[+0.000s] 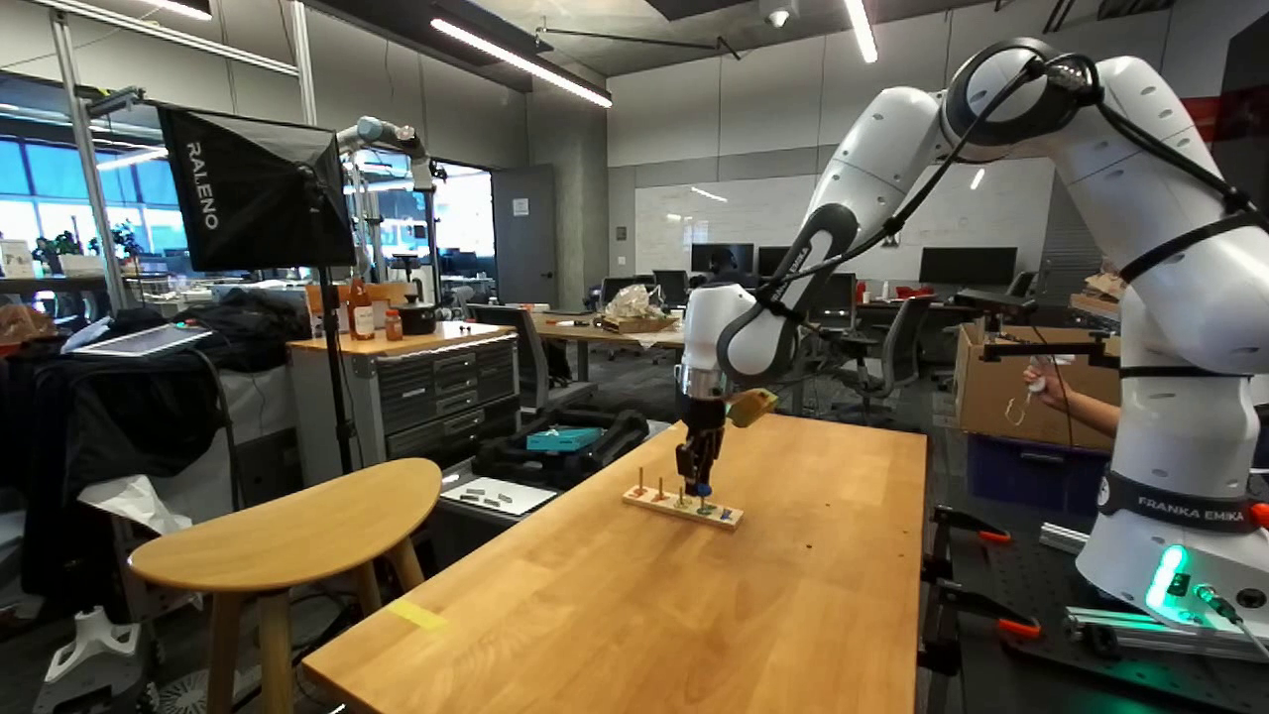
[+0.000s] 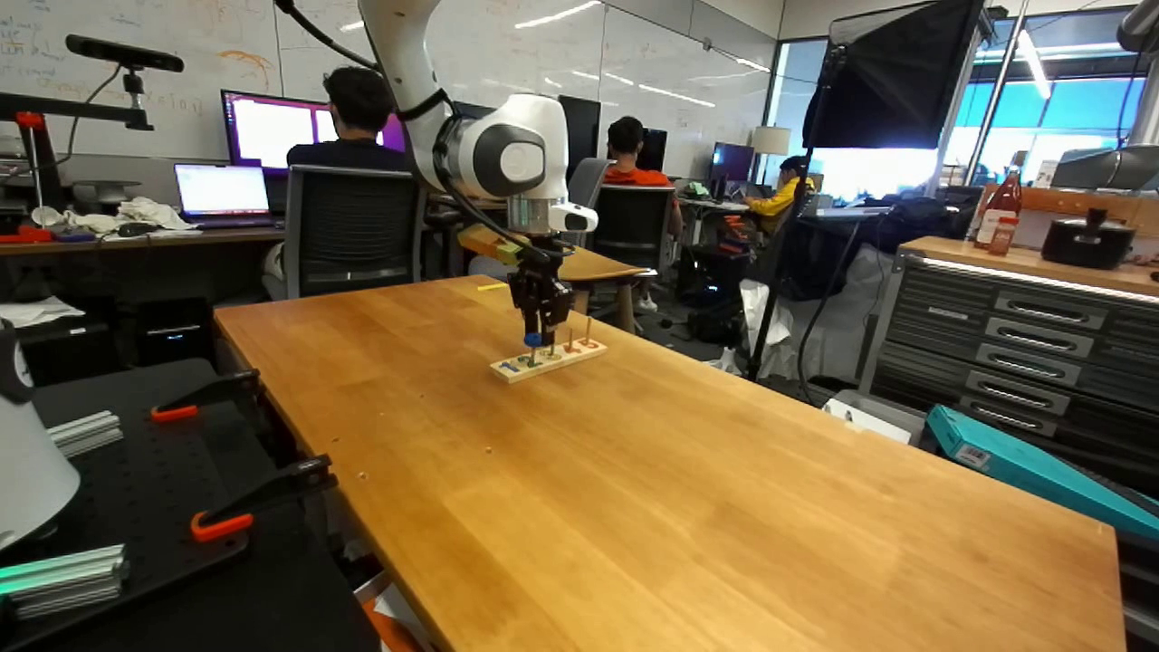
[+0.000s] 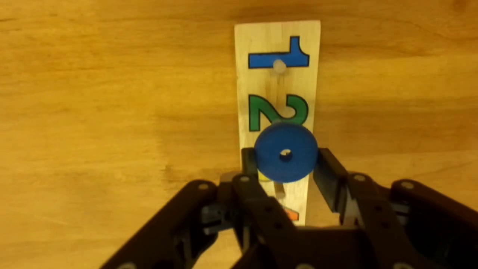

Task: Remove the blue disk from the wooden rack and put it on the table

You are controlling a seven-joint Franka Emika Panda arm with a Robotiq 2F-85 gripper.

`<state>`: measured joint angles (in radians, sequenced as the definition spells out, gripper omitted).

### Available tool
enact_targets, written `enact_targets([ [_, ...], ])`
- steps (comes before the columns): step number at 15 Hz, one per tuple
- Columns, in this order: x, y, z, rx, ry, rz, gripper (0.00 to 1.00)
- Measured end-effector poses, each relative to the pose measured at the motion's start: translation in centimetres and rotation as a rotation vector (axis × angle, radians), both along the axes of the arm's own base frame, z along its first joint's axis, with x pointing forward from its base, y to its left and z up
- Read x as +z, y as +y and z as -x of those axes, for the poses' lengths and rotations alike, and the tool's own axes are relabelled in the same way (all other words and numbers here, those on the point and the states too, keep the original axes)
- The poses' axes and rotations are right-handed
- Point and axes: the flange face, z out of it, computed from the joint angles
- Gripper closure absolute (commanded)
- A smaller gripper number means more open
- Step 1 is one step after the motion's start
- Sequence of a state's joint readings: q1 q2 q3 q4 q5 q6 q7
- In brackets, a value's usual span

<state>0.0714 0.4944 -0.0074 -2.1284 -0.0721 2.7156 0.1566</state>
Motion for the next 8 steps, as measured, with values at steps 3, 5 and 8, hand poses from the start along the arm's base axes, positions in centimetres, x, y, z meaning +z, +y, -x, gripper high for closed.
enact_targets([
  [3,3.1,-0.9,-1.0,-0.025,-0.054,0.004,0.82],
  [5,3.8,-3.3,-1.2,-0.066,-0.067,0.022,0.82],
  [8,2.7,-7.7,-0.7,-0.132,-0.047,0.055,0.82],
])
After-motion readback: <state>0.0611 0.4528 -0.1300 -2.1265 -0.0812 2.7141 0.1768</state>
